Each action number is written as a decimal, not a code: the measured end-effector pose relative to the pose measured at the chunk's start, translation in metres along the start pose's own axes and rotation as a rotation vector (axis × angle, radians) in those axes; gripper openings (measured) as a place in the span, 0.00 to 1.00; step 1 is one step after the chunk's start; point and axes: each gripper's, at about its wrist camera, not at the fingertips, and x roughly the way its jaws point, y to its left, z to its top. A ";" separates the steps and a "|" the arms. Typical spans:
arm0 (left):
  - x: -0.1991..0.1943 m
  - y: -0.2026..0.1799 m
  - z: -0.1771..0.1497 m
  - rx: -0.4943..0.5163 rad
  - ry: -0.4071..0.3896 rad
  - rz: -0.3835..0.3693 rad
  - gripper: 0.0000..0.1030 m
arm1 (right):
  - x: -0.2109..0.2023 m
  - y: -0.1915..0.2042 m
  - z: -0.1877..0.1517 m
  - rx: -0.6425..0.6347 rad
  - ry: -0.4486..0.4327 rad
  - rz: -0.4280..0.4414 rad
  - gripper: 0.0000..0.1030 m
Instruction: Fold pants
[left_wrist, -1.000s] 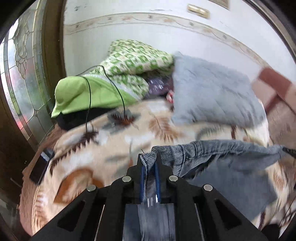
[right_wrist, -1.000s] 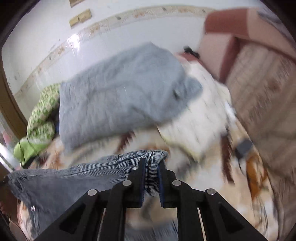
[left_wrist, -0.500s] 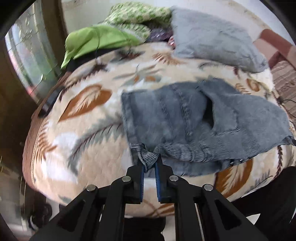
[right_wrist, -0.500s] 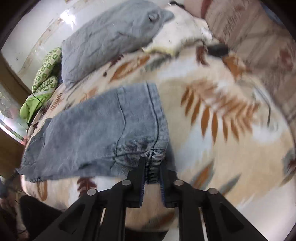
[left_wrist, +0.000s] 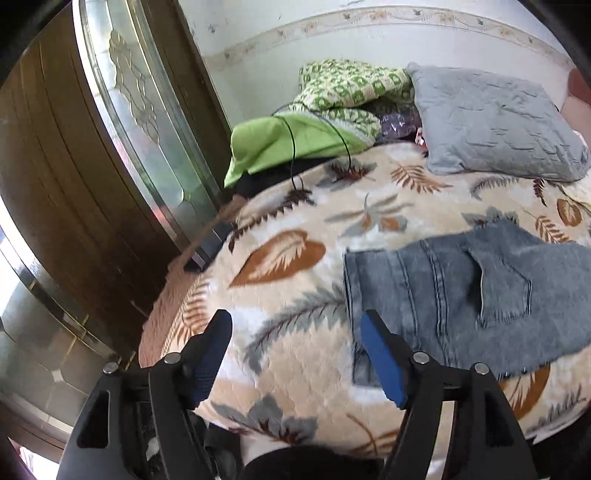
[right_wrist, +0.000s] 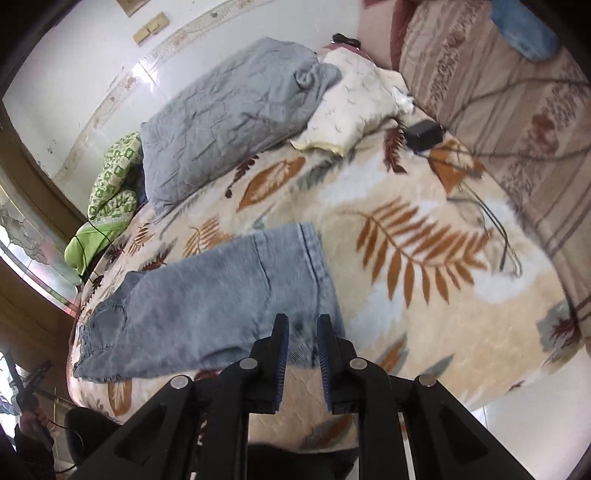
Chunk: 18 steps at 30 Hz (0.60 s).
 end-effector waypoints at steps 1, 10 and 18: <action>0.002 -0.002 0.003 0.002 -0.002 0.001 0.71 | 0.002 0.006 0.005 -0.005 0.002 -0.004 0.17; 0.024 -0.034 0.021 0.019 0.015 0.000 0.73 | 0.031 0.042 0.030 -0.055 0.019 -0.006 0.17; 0.044 -0.072 0.030 0.039 0.043 -0.014 0.73 | 0.048 0.035 0.044 -0.046 0.038 -0.021 0.17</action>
